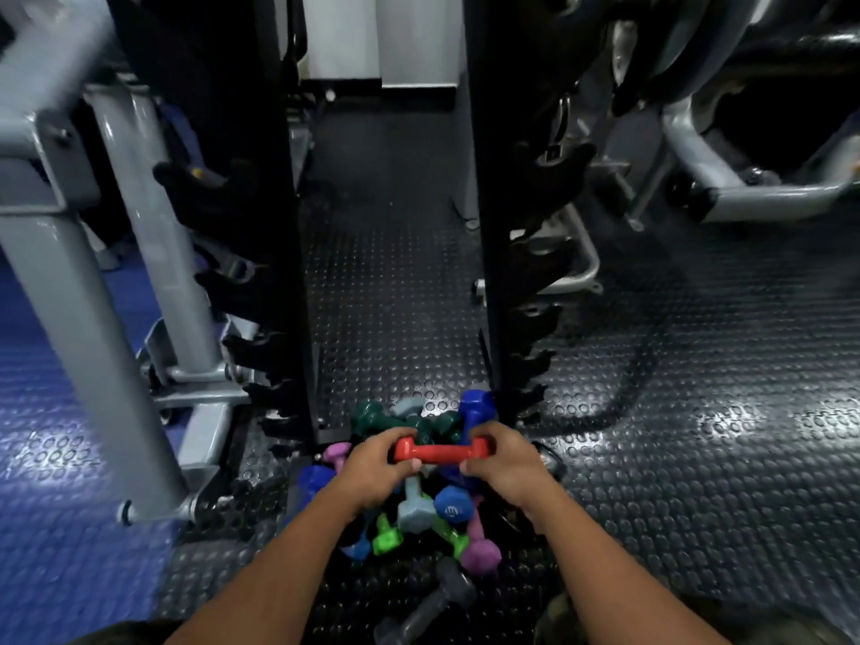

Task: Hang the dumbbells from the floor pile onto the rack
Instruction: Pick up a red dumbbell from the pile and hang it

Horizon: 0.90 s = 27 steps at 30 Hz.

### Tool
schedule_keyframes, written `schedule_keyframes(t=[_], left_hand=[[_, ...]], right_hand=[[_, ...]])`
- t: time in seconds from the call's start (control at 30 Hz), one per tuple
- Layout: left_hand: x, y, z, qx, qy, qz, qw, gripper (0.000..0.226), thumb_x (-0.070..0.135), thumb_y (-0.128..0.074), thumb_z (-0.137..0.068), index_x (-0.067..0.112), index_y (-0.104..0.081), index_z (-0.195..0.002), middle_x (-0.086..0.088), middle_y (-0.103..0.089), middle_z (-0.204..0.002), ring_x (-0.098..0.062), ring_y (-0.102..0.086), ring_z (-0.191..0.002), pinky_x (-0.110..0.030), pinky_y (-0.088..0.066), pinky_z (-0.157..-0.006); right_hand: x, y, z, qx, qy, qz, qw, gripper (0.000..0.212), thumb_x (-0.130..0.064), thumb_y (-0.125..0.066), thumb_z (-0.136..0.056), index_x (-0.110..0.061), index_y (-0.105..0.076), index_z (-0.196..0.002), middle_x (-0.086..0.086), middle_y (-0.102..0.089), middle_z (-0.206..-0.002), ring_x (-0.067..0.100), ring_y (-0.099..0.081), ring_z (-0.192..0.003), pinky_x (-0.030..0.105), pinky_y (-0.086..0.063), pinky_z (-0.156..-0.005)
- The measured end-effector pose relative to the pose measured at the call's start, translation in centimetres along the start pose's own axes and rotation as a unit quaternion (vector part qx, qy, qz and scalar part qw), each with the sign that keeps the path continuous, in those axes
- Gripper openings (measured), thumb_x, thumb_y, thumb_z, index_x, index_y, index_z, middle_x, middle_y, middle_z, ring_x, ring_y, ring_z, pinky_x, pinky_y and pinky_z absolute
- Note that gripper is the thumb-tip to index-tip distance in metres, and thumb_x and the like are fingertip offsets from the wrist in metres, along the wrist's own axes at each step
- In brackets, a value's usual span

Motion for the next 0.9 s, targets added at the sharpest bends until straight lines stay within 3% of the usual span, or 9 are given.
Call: schedule_keyframes(t=[0.1, 0.2, 0.3, 0.4, 0.5, 0.63, 0.73, 0.83, 0.9], left_hand=[[4.0, 2.0, 1.2, 0.021, -0.028, 0.003, 0.999, 0.053, 0.036, -0.079, -0.091, 0.031, -0.061, -0.140, 0.001, -0.069, -0.119, -0.018, -0.068, -0.109, -0.038, -0.053, -0.104], [7.2, 3.3, 2.6, 0.038, -0.045, 0.015, 0.998, 0.055, 0.061, -0.075, -0.076, 0.039, -0.067, -0.125, 0.005, -0.075, -0.107, -0.016, -0.073, -0.097, -0.042, -0.058, -0.096], [9.3, 3.5, 3.9, 0.025, -0.053, 0.077, 0.995, 0.052, 0.071, -0.073, -0.070, 0.035, -0.073, -0.109, -0.002, -0.079, -0.095, -0.027, -0.077, -0.092, -0.050, -0.061, -0.090], [12.3, 3.6, 6.8, 0.005, -0.069, 0.140, 0.988, 0.045, 0.064, -0.073, -0.082, 0.024, -0.076, -0.104, -0.010, -0.079, -0.096, -0.034, -0.077, -0.096, -0.052, -0.062, -0.092], [15.0, 3.6, 9.3, -0.005, -0.075, 0.210, 0.975, 0.030, 0.035, -0.066, -0.103, 0.007, -0.071, -0.114, -0.015, -0.076, -0.100, -0.024, -0.079, -0.092, -0.034, -0.064, -0.084], [17.7, 4.1, 11.6, 0.007, -0.088, 0.246, 0.965, 0.032, 0.033, -0.064, -0.104, 0.004, -0.073, -0.114, -0.018, -0.076, -0.102, -0.031, -0.078, -0.098, -0.040, -0.062, -0.092], [20.3, 5.7, 12.9, 0.035, -0.121, 0.214, 0.969, 0.030, 0.037, -0.064, -0.104, 0.010, -0.077, -0.105, -0.013, -0.076, -0.093, -0.024, -0.077, -0.091, -0.035, -0.063, -0.085], [22.9, 7.6, 14.3, 0.061, -0.146, 0.190, 0.969, 0.025, 0.037, -0.065, -0.103, 0.017, -0.078, -0.110, -0.011, -0.078, -0.097, -0.025, -0.077, -0.096, -0.039, -0.064, -0.089], [24.3, 8.8, 15.2, 0.076, -0.159, 0.171, 0.969, 0.024, 0.040, -0.065, -0.102, 0.022, -0.079, -0.108, -0.010, -0.079, -0.097, -0.027, -0.077, -0.098, -0.040, -0.063, -0.091]], right_hand=[[-2.2, 2.8, 2.0, 0.075, 0.037, -0.021, 0.996, 0.053, -0.016, -0.083, -0.083, -0.027, -0.062, -0.130, -0.001, -0.068, -0.110, 0.015, -0.065, -0.095, 0.019, -0.045, -0.079], [-4.3, 6.0, 4.8, 0.184, 0.071, -0.023, 0.980, 0.047, -0.016, -0.081, -0.084, -0.024, -0.063, -0.126, 0.003, -0.063, -0.113, 0.018, -0.062, -0.098, 0.022, -0.043, -0.087], [-5.8, 8.4, 7.0, 0.243, 0.089, -0.052, 0.964, 0.046, -0.018, -0.080, -0.088, -0.021, -0.062, -0.130, 0.003, -0.060, -0.117, 0.017, -0.060, -0.100, 0.024, -0.042, -0.090], [-7.2, 11.0, 9.4, 0.272, 0.108, -0.066, 0.954, 0.038, -0.022, -0.079, -0.091, -0.021, -0.067, -0.126, 0.002, -0.067, -0.117, 0.017, -0.065, -0.102, 0.025, -0.047, -0.090], [-9.4, 13.3, 12.1, 0.296, 0.149, -0.043, 0.943, 0.034, -0.025, -0.078, -0.092, -0.021, -0.072, -0.125, 0.002, -0.066, -0.119, 0.018, -0.065, -0.107, 0.028, -0.048, -0.096], [-12.3, 14.7, 15.7, 0.280, 0.185, -0.019, 0.942, 0.061, -0.029, -0.080, -0.088, -0.022, -0.059, -0.145, -0.002, -0.055, -0.127, 0.012, -0.061, -0.103, 0.021, -0.043, -0.093], [-14.3, 15.2, 18.0, 0.276, 0.233, -0.006, 0.932, 0.077, -0.035, -0.083, -0.084, -0.026, -0.049, -0.153, -0.011, -0.043, -0.129, 0.009, -0.056, -0.116, 0.021, -0.041, -0.099], [-15.8, 15.7, 19.6, 0.270, 0.246, -0.001, 0.931, 0.099, -0.036, -0.084, -0.085, -0.021, -0.027, -0.165, -0.014, -0.033, -0.138, -0.001, -0.040, -0.125, 0.016, -0.032, -0.104], [-16.9, 16.3, 20.7, 0.267, 0.252, 0.005, 0.930, 0.105, -0.037, -0.083, -0.087, -0.020, -0.019, -0.167, -0.010, -0.032, -0.147, 0.000, -0.038, -0.128, 0.016, -0.032, -0.104]])
Point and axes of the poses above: each hand's wrist, its own z-axis away from the middle knuckle, its own y-axis out of the back of the hand, x = y × z, the point moved 9 cm from there along -z, towards the middle knuckle
